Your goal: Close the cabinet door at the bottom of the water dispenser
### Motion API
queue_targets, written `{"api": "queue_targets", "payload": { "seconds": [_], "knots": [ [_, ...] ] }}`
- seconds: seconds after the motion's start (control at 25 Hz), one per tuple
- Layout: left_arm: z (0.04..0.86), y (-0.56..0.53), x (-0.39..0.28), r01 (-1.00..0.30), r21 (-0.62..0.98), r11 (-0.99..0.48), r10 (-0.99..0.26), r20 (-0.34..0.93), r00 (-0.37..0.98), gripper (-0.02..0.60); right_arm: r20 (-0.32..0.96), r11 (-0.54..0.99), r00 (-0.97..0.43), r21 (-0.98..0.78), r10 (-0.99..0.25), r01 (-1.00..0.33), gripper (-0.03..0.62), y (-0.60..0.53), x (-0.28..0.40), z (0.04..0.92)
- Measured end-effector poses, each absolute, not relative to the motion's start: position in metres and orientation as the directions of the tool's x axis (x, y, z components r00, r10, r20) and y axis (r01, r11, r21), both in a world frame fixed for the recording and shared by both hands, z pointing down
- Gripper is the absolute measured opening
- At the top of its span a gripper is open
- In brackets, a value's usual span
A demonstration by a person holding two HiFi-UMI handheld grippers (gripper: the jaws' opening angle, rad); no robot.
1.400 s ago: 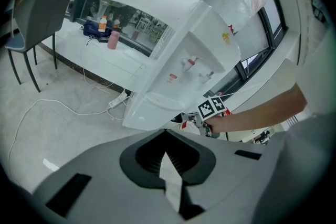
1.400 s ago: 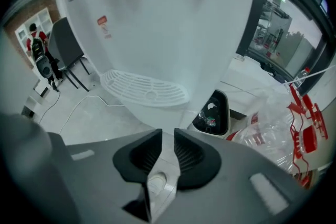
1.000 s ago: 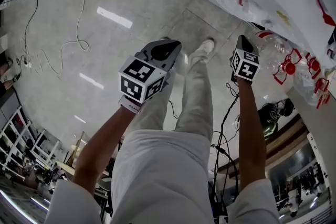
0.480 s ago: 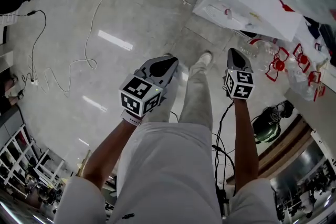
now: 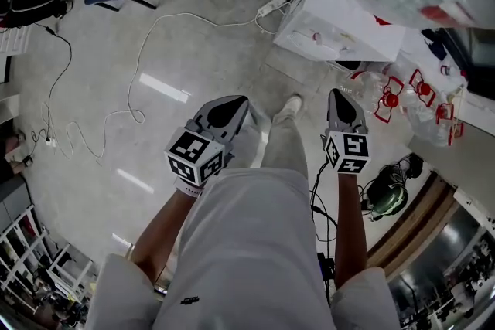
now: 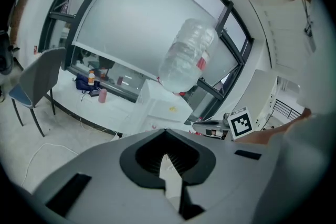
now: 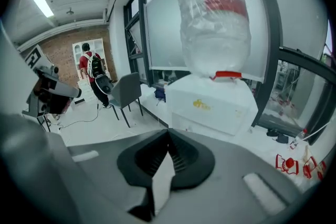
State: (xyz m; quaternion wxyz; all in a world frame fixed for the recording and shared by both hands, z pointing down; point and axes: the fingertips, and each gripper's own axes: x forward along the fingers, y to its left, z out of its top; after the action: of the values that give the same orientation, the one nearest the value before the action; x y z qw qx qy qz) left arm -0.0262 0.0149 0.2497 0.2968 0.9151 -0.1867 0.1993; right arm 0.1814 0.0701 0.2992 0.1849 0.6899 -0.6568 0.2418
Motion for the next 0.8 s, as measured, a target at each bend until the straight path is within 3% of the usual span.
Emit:
{"api": "queue_targets", "payload": {
  "seconds": [0.8],
  "knots": [
    [0.106, 0.007, -0.069, -0.44, 0.325, -0.837, -0.373, 0.249, 0.894, 0.006, 0.26, 0.032, -0.032, -0.006, -0.965, -0.999, 0.011, 0.079, 0.105, 0.104]
  ]
}}
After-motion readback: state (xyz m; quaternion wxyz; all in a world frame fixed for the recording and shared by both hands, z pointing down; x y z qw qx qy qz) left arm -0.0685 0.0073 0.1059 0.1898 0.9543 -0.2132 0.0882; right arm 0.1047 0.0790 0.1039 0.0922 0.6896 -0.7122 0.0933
